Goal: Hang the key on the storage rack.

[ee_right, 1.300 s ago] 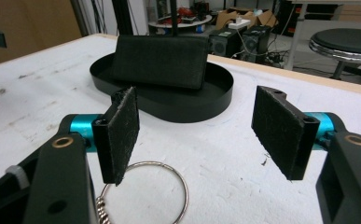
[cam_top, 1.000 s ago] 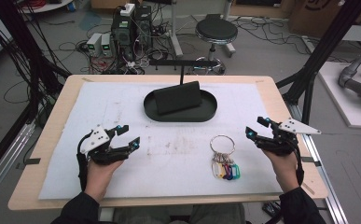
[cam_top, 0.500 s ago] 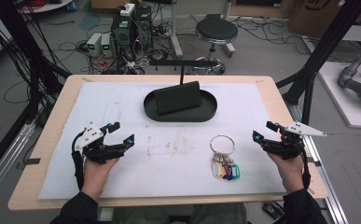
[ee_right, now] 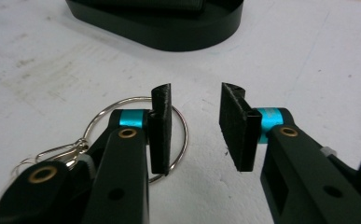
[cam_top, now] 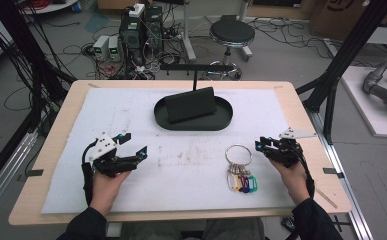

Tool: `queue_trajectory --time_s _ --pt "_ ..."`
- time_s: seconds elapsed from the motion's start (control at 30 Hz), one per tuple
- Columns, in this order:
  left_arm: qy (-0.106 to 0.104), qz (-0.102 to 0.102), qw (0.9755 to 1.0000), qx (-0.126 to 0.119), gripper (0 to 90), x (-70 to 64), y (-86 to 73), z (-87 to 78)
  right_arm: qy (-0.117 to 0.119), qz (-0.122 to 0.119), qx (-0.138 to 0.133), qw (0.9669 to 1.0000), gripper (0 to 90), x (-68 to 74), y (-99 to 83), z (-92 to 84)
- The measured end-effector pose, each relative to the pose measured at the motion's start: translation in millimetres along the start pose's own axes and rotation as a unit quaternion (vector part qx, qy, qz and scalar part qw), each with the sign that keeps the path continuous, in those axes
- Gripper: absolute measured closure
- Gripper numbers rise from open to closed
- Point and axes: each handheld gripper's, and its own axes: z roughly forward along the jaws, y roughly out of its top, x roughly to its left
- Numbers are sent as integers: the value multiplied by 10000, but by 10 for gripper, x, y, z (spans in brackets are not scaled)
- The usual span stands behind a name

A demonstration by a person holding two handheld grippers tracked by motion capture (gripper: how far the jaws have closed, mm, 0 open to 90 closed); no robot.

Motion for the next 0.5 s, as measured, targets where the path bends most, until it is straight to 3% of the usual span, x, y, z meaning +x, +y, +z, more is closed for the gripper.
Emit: queue_trajectory --time_s 0.2,0.5 --pt "31 -13 10000 62 222 5 -38 -36 -107 -178 514 9985 706 46 -10 216" --pt "12 60 9999 147 222 -43 -65 -41 -160 -407 936 9947 717 89 -29 392"
